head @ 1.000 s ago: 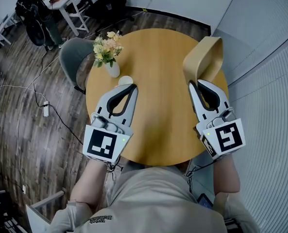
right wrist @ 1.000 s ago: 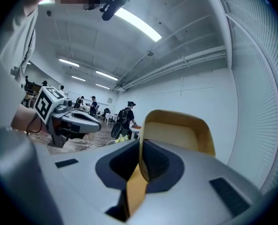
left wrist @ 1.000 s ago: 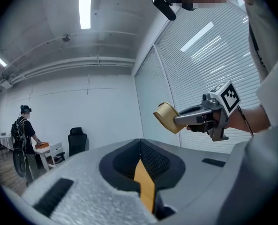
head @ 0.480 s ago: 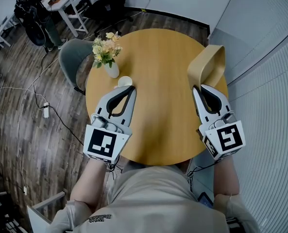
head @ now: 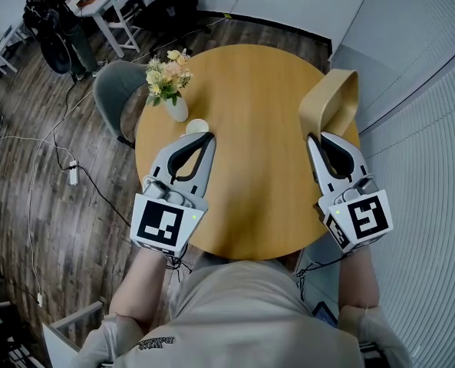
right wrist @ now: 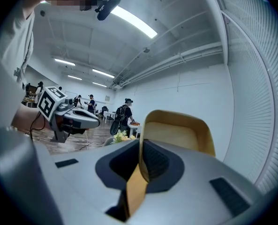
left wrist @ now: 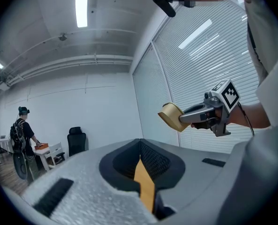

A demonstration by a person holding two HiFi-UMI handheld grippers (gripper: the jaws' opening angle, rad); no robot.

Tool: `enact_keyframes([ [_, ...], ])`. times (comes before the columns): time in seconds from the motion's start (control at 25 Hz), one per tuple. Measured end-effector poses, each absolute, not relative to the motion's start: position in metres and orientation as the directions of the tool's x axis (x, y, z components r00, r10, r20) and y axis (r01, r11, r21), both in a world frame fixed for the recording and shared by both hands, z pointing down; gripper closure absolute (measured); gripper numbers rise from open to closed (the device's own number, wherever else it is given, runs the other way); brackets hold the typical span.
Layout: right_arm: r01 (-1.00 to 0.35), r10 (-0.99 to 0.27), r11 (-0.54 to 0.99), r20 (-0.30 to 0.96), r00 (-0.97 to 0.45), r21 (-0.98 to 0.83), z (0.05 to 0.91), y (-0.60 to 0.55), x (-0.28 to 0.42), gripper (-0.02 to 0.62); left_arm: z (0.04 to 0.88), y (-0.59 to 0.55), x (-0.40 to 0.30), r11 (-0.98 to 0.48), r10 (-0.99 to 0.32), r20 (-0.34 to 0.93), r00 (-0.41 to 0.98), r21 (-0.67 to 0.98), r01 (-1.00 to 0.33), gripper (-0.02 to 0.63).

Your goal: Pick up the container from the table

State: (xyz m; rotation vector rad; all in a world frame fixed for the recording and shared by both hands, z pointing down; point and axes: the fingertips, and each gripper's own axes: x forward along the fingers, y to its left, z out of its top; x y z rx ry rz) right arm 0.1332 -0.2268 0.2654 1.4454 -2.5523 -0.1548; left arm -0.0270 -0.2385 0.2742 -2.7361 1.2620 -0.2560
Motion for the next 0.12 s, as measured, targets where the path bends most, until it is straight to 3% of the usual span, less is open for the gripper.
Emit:
enact_keyframes([
  [0.12,-0.838,-0.859,0.512,0.125,-0.497,0.190,0.2668,-0.2255,0.1388,0.558,0.2749,-0.2366,-0.0234,-0.647,-0.761,0.102,0.641,-0.189,-0.739,0.584],
])
